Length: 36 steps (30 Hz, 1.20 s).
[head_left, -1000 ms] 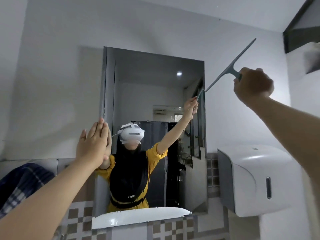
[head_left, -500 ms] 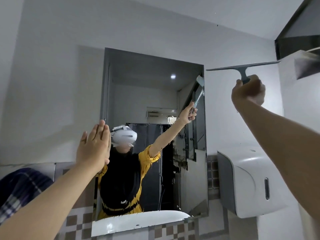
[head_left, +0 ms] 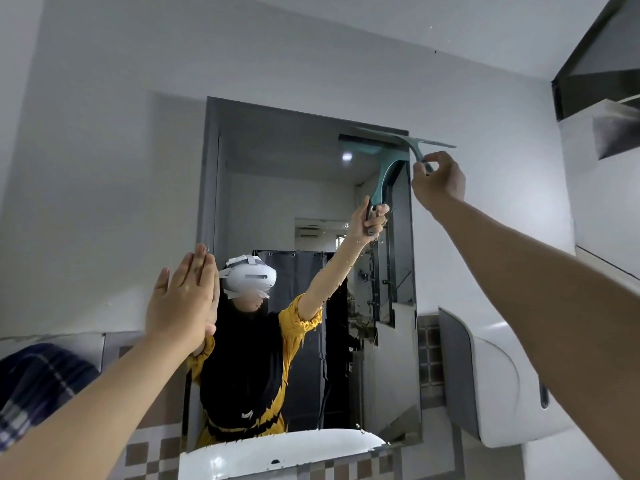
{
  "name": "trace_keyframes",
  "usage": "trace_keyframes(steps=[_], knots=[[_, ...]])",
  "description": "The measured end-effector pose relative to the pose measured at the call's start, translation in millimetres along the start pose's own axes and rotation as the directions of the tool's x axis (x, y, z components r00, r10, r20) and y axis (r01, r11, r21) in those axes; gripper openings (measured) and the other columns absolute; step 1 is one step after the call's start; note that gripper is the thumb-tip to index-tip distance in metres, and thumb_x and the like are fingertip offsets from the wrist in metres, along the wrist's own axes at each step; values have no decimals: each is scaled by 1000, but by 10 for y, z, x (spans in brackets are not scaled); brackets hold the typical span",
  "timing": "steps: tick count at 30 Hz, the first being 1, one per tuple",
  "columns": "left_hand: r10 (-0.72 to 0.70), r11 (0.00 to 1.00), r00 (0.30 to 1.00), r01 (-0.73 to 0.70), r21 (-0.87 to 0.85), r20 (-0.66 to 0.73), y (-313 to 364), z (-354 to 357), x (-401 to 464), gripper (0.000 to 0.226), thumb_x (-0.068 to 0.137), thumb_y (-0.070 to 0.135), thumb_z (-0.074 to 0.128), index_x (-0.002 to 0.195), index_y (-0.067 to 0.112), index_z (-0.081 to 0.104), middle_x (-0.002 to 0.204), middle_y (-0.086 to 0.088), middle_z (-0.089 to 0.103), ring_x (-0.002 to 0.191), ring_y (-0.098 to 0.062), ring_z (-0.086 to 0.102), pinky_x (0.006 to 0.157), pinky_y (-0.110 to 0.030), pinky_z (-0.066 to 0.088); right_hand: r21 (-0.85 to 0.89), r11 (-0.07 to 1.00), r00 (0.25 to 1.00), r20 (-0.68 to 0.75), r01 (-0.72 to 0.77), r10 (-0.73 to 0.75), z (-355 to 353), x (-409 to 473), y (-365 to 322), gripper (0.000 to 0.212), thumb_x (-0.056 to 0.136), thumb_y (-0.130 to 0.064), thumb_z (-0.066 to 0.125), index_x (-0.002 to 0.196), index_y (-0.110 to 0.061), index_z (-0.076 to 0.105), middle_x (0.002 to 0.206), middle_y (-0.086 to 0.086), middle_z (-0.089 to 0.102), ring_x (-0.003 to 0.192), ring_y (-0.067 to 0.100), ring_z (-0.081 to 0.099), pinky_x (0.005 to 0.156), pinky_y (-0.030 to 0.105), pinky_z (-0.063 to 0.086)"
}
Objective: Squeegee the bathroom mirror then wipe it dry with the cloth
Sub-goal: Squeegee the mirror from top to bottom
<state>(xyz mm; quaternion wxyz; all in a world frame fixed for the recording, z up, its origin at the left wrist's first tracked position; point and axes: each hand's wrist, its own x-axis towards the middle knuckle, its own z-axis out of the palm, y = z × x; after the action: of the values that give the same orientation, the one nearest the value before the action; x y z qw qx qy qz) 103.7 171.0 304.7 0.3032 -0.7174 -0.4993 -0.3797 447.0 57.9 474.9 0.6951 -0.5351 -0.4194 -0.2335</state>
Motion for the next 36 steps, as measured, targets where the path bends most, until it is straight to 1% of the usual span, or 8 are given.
trace_keyframes(steps=[8,15,20,23,27,31,34,36], knots=[[7,1000,1000,-7,-30,-6,-6,1,-13,95,77,23,66,146,7,3,157,-10,-1,144,-26,-1,114,-48,3,89,994,998,1,69,-69,308,26,-157,28,95,-26,52,120,-15,60,120,6,65,102,22,60,76,22,38],[-7,998,1000,6,-65,-21,-22,24,-9,90,81,23,62,147,8,2,157,-8,-2,144,-24,-2,115,-48,2,86,993,996,22,80,-82,456,12,-173,29,94,-23,52,120,-11,59,122,8,64,109,22,59,79,22,38],[-13,999,1000,12,-47,-21,-11,26,-7,97,76,22,68,146,6,4,157,-10,1,144,-26,2,114,-50,5,24,991,991,42,130,-131,447,-181,-76,28,96,-24,48,119,-9,56,116,9,65,100,20,59,76,24,40],[-15,998,999,13,-57,-31,-9,35,3,86,83,24,59,147,8,4,158,-7,-1,144,-23,-1,115,-48,3,-26,989,987,71,149,-147,439,-338,25,25,96,-23,45,116,-9,52,109,10,63,90,22,57,74,29,45],[-29,1000,1000,29,-6,-9,-60,125,32,94,79,24,67,147,10,3,157,-6,-6,144,-22,-2,116,-49,6,-121,983,980,162,136,-116,380,-524,38,23,98,-22,37,119,-11,40,87,8,58,67,24,55,58,30,40],[-25,999,999,24,43,30,-76,104,17,104,76,29,70,147,13,-4,157,-4,-11,144,-21,-6,116,-46,3,-135,991,973,232,20,12,371,-798,-43,34,99,-21,33,132,-13,29,74,4,54,60,16,52,50,28,38],[-11,995,999,7,103,42,-124,64,-41,114,71,48,72,147,13,-5,157,-5,-9,144,-21,-3,115,-45,5,-109,981,942,280,-160,185,445,-1030,-182,46,99,-20,31,142,-18,16,78,5,56,63,19,56,48,31,41],[10,995,999,-13,101,39,-157,61,-111,111,72,50,69,147,11,-2,158,-7,-4,145,-23,1,115,-46,8,-66,955,904,310,-289,295,537,-1180,-333,52,97,-16,32,145,-17,9,85,6,56,66,19,56,47,30,41]])
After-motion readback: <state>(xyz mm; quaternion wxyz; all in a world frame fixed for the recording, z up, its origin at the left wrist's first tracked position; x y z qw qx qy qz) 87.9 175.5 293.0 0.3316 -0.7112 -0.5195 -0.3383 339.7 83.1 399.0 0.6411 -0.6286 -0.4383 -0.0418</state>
